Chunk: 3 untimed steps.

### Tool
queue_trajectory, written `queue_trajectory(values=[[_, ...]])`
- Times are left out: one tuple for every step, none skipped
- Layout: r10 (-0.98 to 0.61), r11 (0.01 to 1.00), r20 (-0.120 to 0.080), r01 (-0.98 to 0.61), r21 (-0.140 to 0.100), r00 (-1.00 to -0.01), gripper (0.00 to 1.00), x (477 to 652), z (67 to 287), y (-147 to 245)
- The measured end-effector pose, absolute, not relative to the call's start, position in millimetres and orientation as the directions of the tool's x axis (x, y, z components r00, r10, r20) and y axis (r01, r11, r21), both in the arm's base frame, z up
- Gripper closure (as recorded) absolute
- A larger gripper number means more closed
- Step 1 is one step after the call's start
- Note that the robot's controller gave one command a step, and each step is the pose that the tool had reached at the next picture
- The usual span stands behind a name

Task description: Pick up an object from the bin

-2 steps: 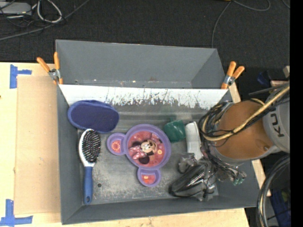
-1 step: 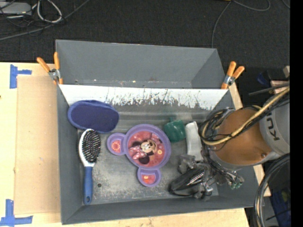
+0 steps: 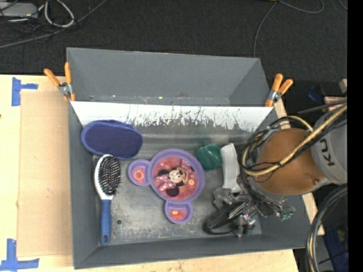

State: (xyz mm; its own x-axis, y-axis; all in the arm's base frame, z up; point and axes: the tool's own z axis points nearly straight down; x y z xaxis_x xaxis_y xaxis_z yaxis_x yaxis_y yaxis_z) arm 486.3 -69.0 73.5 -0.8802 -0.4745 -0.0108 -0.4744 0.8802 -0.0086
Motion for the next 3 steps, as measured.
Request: queue_trajectory(values=[[-0.475,0.88,-0.011,-0.475,-0.009,-0.88,1.0,486.4,73.6,-69.0],[-0.476,0.88,-0.01,-0.476,-0.01,-0.88,1.0,486.6,77.2,-69.3],[-0.476,0.879,-0.006,-0.476,-0.006,-0.879,1.0,485.2,92.0,-68.4]])
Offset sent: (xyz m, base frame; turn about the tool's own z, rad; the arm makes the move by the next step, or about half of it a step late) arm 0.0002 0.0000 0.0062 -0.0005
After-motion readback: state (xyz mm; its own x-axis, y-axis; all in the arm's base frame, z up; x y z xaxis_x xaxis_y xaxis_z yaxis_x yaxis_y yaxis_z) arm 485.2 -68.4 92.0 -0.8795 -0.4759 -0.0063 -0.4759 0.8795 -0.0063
